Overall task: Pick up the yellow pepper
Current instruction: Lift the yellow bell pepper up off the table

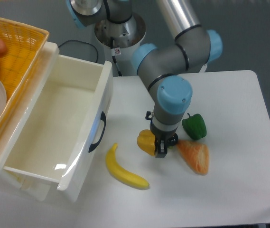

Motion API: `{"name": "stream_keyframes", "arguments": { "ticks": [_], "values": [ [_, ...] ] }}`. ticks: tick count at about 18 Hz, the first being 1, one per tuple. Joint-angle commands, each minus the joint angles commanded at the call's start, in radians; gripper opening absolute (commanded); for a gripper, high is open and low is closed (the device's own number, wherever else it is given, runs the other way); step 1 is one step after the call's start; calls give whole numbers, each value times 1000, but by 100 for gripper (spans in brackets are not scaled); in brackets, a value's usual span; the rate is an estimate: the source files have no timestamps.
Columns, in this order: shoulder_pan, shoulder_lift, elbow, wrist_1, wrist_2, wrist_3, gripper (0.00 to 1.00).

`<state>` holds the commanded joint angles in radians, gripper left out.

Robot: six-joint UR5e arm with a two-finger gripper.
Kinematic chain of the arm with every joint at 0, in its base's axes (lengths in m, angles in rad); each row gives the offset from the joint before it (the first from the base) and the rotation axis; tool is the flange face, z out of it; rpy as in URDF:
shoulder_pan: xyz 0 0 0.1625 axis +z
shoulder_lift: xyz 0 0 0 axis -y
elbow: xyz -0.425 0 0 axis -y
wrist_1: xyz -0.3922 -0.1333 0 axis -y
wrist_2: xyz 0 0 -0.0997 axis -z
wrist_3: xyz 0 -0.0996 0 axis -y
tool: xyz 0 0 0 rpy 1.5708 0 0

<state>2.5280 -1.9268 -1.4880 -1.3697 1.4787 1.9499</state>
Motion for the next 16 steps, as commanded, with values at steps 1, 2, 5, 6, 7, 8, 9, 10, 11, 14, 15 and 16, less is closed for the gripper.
{"name": "stream_keyframes", "arguments": {
  "ticks": [1,2,5,6,7,8,9,10,11,14,15,16],
  "values": [
    [5,5,0,-11,2,-3,43],
    [12,17,-2,-20,2,-8,43],
    [17,28,-3,-40,0,-31,43],
    [18,29,-3,-39,0,-31,43],
    [18,29,-3,-39,-2,-31,43],
    [18,29,-3,-37,0,-31,43],
    [18,29,-5,-37,0,-31,43],
    [18,29,-5,-37,0,-31,43],
    [17,28,-6,-37,0,-31,43],
    [12,26,-9,-34,3,-31,43],
    [12,26,-11,-34,3,-31,43],
    [14,26,-11,-34,2,-31,43]
  ]
}}
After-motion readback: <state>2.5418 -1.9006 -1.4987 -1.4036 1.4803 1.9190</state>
